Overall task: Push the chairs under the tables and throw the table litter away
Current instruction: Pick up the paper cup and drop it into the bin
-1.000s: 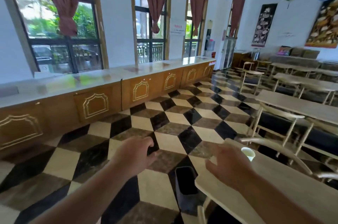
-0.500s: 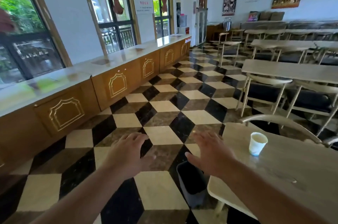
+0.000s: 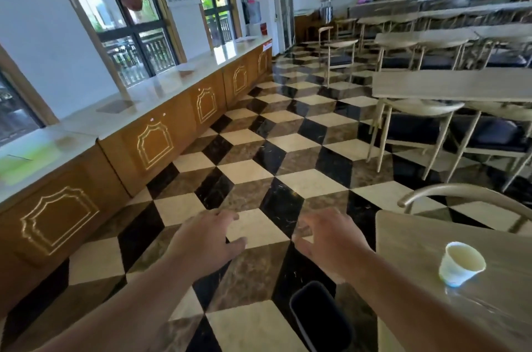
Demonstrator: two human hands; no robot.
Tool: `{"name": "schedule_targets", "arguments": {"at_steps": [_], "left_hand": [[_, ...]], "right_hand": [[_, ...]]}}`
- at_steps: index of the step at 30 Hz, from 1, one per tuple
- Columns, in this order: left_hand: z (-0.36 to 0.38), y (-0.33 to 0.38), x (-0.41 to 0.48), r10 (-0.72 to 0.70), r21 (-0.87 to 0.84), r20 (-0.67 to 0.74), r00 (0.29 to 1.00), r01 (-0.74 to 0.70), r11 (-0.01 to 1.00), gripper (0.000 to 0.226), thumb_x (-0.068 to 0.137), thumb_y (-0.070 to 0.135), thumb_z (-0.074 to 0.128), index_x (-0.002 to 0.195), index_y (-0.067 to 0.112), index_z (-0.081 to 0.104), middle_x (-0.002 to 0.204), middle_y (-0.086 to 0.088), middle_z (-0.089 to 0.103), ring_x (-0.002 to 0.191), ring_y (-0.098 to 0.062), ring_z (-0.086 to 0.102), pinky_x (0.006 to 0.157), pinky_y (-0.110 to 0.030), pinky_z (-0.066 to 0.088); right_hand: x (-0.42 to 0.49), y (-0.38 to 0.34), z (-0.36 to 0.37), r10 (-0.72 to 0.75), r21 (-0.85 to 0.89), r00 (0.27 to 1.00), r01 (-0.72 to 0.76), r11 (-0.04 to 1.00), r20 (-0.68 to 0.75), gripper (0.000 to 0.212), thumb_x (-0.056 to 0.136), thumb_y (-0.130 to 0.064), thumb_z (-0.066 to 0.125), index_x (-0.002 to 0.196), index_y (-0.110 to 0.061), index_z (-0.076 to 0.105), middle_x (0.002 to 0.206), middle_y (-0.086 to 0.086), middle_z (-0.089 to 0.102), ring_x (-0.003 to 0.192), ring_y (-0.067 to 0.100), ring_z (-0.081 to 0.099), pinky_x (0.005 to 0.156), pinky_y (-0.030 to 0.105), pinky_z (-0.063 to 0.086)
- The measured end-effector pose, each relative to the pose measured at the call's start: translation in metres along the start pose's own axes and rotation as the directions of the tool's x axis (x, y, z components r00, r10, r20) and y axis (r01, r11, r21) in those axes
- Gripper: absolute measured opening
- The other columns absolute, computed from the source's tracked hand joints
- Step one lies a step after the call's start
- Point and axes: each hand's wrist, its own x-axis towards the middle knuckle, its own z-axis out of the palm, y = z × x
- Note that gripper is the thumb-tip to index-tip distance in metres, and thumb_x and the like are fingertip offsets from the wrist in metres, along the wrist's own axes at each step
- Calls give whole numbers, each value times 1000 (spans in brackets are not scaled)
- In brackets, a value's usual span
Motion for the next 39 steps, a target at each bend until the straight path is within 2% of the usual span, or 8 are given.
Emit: {"name": "schedule_targets", "arguments": {"at_steps": [7,10,14,19,25,32,36,39], "left_hand": [[-1,-32,148,229,-52,-26,973,-230,972,68,96,73,53,153,36,45,153,9,53,138,-17,49,109,-41,46],[-6,-41,205,356,-93,-31,934,-357,929,65,94,74,53,148,39,45,149,12,55,131,-15,53,103,-39,50],[-23,-26,277,529,-128,-25,848,-528,840,65,95,70,57,149,37,45,154,11,50,132,-14,53,97,-34,48],[-19,46,333,701,-181,-28,712,-693,697,68,97,65,59,155,31,44,159,6,45,140,-19,47,105,-40,48],[38,162,340,881,-155,66,469,-867,473,72,96,69,57,155,31,44,158,4,48,144,-20,45,113,-42,44],[96,274,372,922,-76,270,279,-948,310,74,95,72,52,154,29,43,155,2,49,138,-23,47,109,-44,45],[118,334,389,928,-100,290,235,-957,274,72,97,69,55,156,31,39,158,3,47,140,-24,48,107,-47,46],[143,361,398,934,-143,334,123,-973,179,71,98,67,55,156,30,40,158,3,45,141,-23,45,109,-45,45]], "right_hand": [[80,7,-14,223,-37,967,-229,973,-127,46,93,-61,61,130,-35,62,118,-5,67,111,21,61,92,39,53],[100,7,-22,358,-53,921,-369,928,-155,46,92,-66,50,122,-33,64,111,-7,65,108,20,59,92,41,51],[106,6,-44,505,-70,834,-530,845,-222,50,94,-67,46,129,-35,61,124,-10,64,121,18,55,101,40,47],[78,24,-49,700,40,653,-722,691,-289,63,93,-63,62,146,-37,43,134,-7,65,122,20,61,95,43,55],[19,80,-20,860,98,374,-898,430,-347,56,92,-65,62,136,-31,61,130,-5,70,120,25,60,95,43,53],[-5,156,45,967,265,152,-943,203,-203,59,93,-60,60,139,-25,53,127,1,68,126,29,57,95,40,52],[-1,180,61,989,317,35,-945,80,-147,67,91,-64,61,144,-26,47,133,1,66,126,29,57,95,42,53],[3,189,64,991,319,-63,-948,-23,-116,70,90,-62,64,148,-27,46,135,1,65,128,29,55,98,41,51]]}}
